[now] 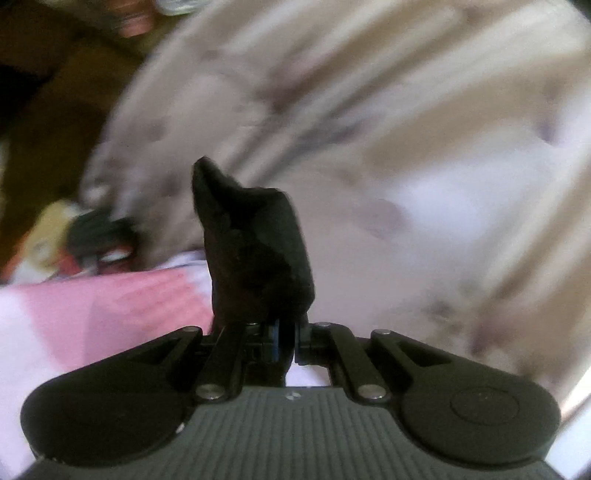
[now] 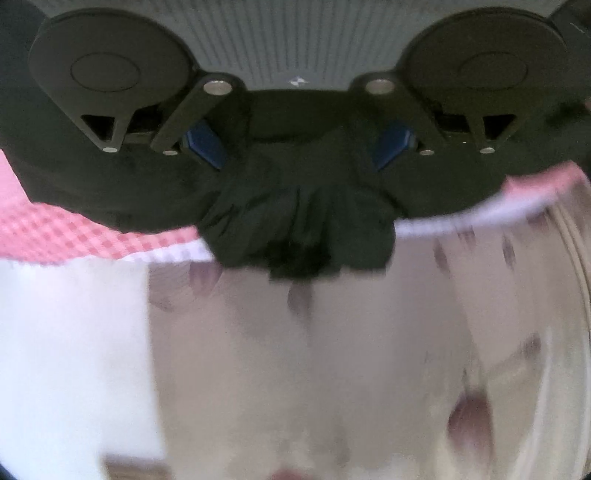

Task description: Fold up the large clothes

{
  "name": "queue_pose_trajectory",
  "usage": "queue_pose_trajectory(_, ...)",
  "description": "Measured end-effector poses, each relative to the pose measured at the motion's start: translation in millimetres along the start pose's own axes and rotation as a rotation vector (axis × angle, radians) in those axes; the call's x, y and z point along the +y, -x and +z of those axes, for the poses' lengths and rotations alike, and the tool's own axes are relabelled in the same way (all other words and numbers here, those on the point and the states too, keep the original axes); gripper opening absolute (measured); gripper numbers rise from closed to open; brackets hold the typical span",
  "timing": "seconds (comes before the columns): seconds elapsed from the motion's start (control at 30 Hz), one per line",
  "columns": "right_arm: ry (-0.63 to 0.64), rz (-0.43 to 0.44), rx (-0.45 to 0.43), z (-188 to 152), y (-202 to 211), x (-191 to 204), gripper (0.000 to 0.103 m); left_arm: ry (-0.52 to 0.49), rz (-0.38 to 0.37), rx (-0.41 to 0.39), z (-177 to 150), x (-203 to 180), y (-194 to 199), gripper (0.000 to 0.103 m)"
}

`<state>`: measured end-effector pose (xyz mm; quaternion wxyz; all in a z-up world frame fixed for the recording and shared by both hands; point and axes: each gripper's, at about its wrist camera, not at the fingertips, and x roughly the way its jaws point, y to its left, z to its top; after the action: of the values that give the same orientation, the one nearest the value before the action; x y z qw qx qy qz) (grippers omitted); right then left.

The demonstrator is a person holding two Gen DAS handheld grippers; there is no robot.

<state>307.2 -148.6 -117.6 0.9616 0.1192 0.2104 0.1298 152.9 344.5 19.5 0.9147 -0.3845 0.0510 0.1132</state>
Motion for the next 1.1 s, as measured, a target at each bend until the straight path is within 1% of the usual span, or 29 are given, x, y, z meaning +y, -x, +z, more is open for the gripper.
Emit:
queue_pose_trajectory(0.1, -0.050, 0.044, -0.049, 8.8, 29.4, -12.3, 0.089, -0.079, -0.118, 0.032, -20.2, -71.1, -2.2, 0.006)
queue_pose_trajectory(0.2, -0.045, 0.076, -0.090, 13.6, 58.6, -25.2, 0.090, -0.118, -0.232, 0.092, -53.8, -129.8, -7.8, 0.006)
queue_pose_trajectory(0.27, -0.049, 0.093, -0.098, 15.2, 73.7, -37.5, 0.092, -0.155, -0.299, 0.147, -84.5, -166.1, -13.6, 0.006)
queue_pose_trajectory(0.33, -0.053, 0.085, -0.106, 14.6, 86.5, -49.4, 0.092, -0.197, -0.350, 0.202, -119.6, -196.9, -21.5, 0.006)
queue_pose_trajectory(0.4, -0.061, 0.079, -0.099, 14.1, 95.1, -62.5, 0.092, -0.236, -0.388, 0.253, -151.2, -216.2, -29.3, 0.006)
queue_pose_trajectory(0.5, -0.090, 0.066, -0.095, 10.7, 107.0, -82.0, 0.092, -0.292, -0.420, 0.344, -206.9, -236.5, -42.6, 0.006)
queue_pose_trajectory(0.57, -0.107, 0.061, -0.096, 8.9, 111.1, -94.2, 0.092, -0.318, -0.417, 0.411, -242.0, -239.2, -57.1, 0.006)
queue_pose_trajectory(0.67, -0.129, 0.066, -0.094, 7.2, 116.0, -107.7, 0.092, -0.367, -0.404, 0.502, -289.1, -231.6, -74.8, 0.006)
queue_pose_trajectory(0.73, -0.141, 0.077, -0.094, 6.5, 117.9, -111.7, 0.092, -0.413, -0.398, 0.545, -313.8, -219.5, -78.6, 0.007)
queue_pose_trajectory(0.8, -0.156, 0.107, -0.089, 7.3, 117.1, -113.4, 0.093, -0.445, -0.400, 0.575, -329.1, -211.1, -83.4, 0.011)
queue_pose_trajectory(0.87, -0.178, 0.154, -0.073, 9.3, 112.9, -112.3, 0.093, -0.464, -0.402, 0.577, -338.6, -202.5, -83.1, 0.024)
queue_pose_trajectory(0.9, -0.190, 0.176, -0.071, 10.3, 110.5, -110.7, 0.093, -0.466, -0.402, 0.573, -338.7, -198.4, -81.6, 0.044)
queue_pose_trajectory(0.93, -0.201, 0.204, -0.062, 11.8, 107.1, -109.3, 0.093, -0.460, -0.395, 0.564, -337.5, -193.8, -78.1, 0.067)
queue_pose_trajectory(0.97, -0.213, 0.231, -0.047, 14.0, 101.9, -107.7, 0.094, -0.448, -0.388, 0.542, -334.9, -189.2, -72.5, 0.079)
queue_pose_trajectory(1.0, -0.232, 0.246, -0.035, 16.3, 96.2, -106.7, 0.094, -0.431, -0.387, 0.504, -329.1, -181.9, -65.6, 0.097)
queue_pose_trajectory(1.03, -0.254, 0.255, -0.026, 18.2, 90.7, -105.7, 0.095, -0.417, -0.385, 0.458, -323.4, -177.6, -57.9, 0.103)
queue_pose_trajectory(1.07, -0.280, 0.271, -0.008, 20.4, 83.5, -105.2, 0.097, -0.414, -0.383, 0.406, -314.7, -167.5, -49.4, 0.103)
queue_pose_trajectory(1.1, -0.306, 0.291, 0.016, 22.6, 75.5, -105.1, 0.097, -0.427, -0.376, 0.380, -308.6, -161.6, -44.0, 0.103)
